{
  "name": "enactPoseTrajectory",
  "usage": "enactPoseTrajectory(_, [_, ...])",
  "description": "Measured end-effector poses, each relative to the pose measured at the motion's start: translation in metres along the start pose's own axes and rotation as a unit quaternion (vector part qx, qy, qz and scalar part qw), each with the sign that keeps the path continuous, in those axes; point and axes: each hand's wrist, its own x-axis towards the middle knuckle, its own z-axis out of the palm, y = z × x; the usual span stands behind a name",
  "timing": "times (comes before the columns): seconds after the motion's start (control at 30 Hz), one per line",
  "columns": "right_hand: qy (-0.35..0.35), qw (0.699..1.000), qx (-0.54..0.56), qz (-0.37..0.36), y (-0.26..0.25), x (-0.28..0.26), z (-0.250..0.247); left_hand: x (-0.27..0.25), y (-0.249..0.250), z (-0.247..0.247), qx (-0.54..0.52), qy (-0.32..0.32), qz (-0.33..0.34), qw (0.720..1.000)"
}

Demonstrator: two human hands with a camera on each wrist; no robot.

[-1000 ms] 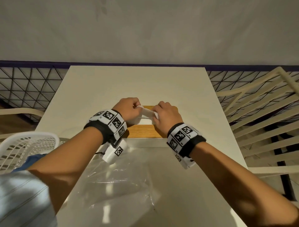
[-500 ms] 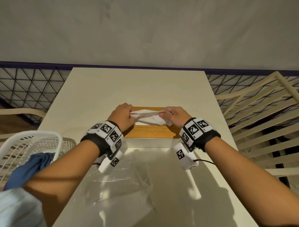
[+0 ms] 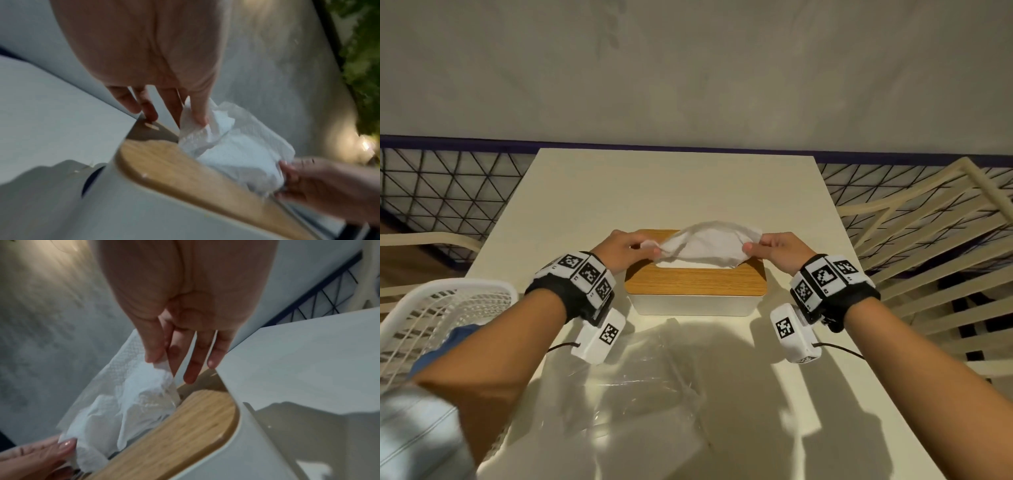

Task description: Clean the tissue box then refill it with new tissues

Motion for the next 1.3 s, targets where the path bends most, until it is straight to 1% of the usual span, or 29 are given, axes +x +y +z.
enactPoseTrajectory(0.07, [0.011,1.000,0.016,-0.001,0.003,0.003,0.001,0.000,0.002,0.000,-0.037,0.020,-0.027,0.999])
enactPoseTrajectory(0.23, [0.057,0.998,0.008,0.011,0.014,0.011,0.010,0.007,0.002,0.003,0.054,0.051,-0.062,0.995])
enactPoseTrajectory(0.3, [0.098,0.995,0.018,0.019,0.017,0.008,0.013,0.007,0.001,0.003,0.031,0.083,-0.066,0.994])
enactPoseTrajectory(0.37, [0.114,0.993,-0.002,0.034,0.019,-0.001,0.014,0.001,-0.001,0.000,-0.024,0.104,-0.077,0.991])
enactPoseTrajectory(0.4, [0.104,0.993,-0.025,0.043,0.023,-0.006,0.014,-0.002,-0.003,-0.002,-0.040,0.091,-0.091,0.991])
enactPoseTrajectory(0.43, [0.082,0.994,-0.032,0.061,0.027,-0.010,0.015,-0.006,-0.007,-0.004,-0.037,0.059,-0.111,0.991])
enactPoseTrajectory(0.47, [0.057,0.995,-0.021,0.074,0.032,-0.013,0.016,-0.010,-0.011,-0.006,-0.015,0.013,-0.131,0.991])
enactPoseTrajectory(0.53, [-0.002,0.993,0.047,0.107,0.038,-0.019,0.021,-0.018,-0.019,-0.007,0.026,-0.074,-0.148,0.986])
enactPoseTrajectory(0.57, [-0.020,0.990,0.071,0.116,0.039,-0.020,0.023,-0.019,-0.023,-0.006,0.033,-0.100,-0.147,0.984])
enactPoseTrajectory(0.63, [-0.013,0.991,0.075,0.106,0.038,-0.014,0.027,-0.020,-0.026,-0.004,0.037,-0.114,-0.138,0.983])
enactPoseTrajectory(0.73, [0.005,0.994,0.056,0.089,0.028,0.000,0.034,-0.017,-0.025,-0.010,0.043,-0.093,-0.135,0.986])
enactPoseTrajectory(1.0, [0.036,0.994,0.062,0.084,0.002,0.038,0.053,-0.002,-0.036,-0.030,0.034,0.026,-0.153,0.987])
enactPoseTrajectory(1.13, [0.054,0.993,0.060,0.083,-0.004,0.045,0.056,-0.002,-0.039,-0.030,0.027,0.045,-0.157,0.986])
enactPoseTrajectory(1.3, [0.068,0.991,0.059,0.095,0.002,0.045,0.059,-0.006,-0.043,-0.027,0.039,0.047,-0.136,0.989])
